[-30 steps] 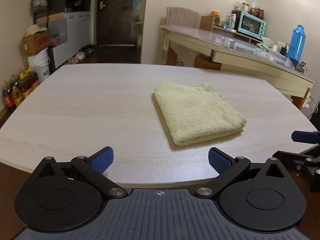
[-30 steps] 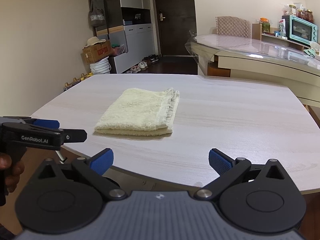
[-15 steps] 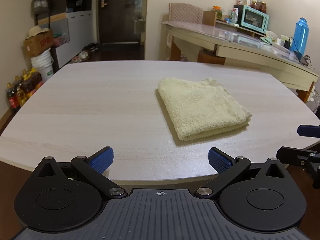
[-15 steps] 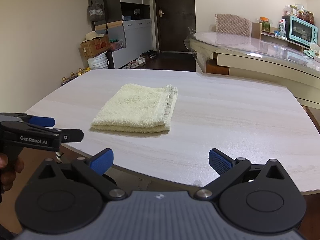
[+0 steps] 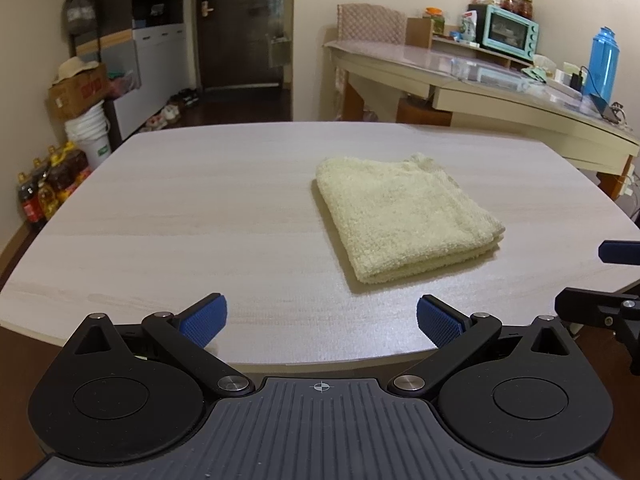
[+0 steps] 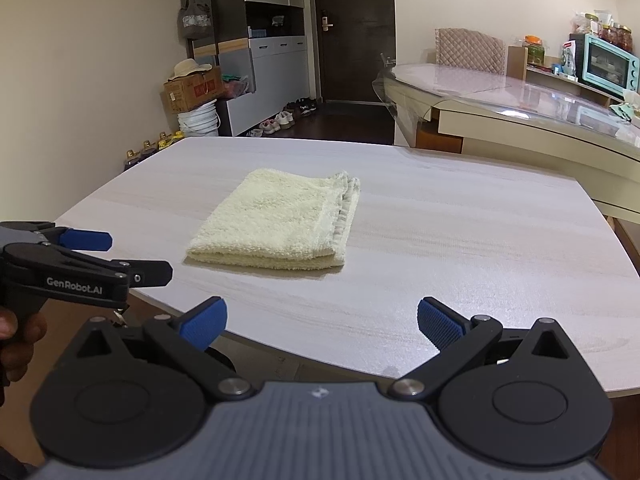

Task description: Fold towel

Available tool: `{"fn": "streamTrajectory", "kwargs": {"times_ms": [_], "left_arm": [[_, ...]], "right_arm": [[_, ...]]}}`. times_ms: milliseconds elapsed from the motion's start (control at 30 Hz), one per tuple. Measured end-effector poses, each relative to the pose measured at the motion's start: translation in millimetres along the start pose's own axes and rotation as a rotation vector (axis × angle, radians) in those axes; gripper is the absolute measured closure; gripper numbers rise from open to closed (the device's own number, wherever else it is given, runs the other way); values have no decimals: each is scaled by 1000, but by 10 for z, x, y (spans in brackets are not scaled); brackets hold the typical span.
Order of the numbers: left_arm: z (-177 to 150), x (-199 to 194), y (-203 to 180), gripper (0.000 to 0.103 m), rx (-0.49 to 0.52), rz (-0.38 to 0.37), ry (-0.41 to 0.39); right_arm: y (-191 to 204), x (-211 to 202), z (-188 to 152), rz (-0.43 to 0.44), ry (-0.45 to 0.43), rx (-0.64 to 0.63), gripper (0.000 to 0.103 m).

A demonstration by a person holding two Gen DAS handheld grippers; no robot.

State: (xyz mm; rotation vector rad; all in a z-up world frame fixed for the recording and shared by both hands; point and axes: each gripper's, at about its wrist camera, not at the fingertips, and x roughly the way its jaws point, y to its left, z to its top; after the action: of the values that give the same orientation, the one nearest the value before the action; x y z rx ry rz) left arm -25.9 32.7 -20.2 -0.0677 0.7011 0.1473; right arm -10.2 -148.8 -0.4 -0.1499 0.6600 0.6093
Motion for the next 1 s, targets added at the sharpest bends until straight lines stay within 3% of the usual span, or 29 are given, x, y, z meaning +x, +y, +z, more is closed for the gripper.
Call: {"fn": "streamTrajectory", "kwargs": {"times_ms": [1000], "left_arm": [[32, 8, -92, 0, 15, -42, -7]], "right_arm": [[-87, -61, 4, -7, 1, 14, 0]]}}
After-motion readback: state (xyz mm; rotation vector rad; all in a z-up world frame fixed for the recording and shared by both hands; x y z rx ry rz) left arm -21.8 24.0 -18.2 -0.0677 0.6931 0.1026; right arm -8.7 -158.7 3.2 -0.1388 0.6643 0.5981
